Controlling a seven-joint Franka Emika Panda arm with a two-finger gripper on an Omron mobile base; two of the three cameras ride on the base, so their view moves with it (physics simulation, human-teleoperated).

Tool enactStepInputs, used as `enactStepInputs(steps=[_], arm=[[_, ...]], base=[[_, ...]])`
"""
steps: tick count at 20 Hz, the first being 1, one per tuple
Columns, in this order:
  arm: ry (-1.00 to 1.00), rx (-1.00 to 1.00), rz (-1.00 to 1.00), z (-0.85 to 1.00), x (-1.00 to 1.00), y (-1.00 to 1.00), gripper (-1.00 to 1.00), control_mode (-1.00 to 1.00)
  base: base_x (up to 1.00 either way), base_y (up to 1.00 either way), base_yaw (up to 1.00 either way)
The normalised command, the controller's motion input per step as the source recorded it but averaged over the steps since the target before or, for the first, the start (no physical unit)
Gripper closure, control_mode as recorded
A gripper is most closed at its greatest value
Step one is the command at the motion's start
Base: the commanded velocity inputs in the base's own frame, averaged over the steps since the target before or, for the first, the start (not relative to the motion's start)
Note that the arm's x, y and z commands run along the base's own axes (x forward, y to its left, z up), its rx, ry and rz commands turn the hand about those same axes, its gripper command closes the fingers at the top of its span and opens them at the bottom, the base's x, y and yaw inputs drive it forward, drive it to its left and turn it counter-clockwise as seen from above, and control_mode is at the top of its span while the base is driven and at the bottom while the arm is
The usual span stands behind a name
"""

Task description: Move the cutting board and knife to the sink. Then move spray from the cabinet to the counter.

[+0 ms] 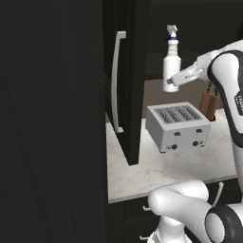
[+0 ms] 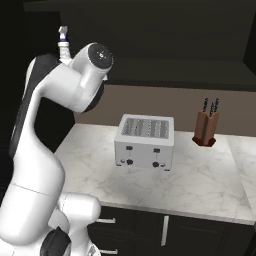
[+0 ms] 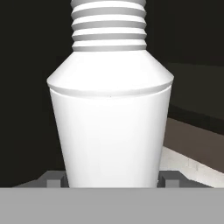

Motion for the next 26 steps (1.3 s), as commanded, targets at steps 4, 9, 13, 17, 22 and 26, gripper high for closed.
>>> enactStepInputs(steps=[4,9,13,17,22,26], arm=[[-0.01,0.04,0.25,-0.17,-0.43,-0.24,1.0,-1.0],[-0.09,0.01,0.06,-0.27,-0.3,-0.29,1.0,-1.0],[-0.09,0.0,0.0,-0.33,-0.29,-0.34,1.0,-1.0],[-0.05,0.0,0.0,-0.44,-0.27,-0.3,1.0,-1.0],[-0.04,0.0,0.01,-0.6,-0.2,-0.24,1.0,-1.0],[-0.03,0.0,0.04,-0.66,-0.12,-0.22,1.0,-1.0]], base=[[0.0,0.0,0.0],[0.0,0.0,0.0],[0.0,0.0,0.0],[0.0,0.0,0.0],[0.0,0.0,0.0],[0.0,0.0,0.0]])
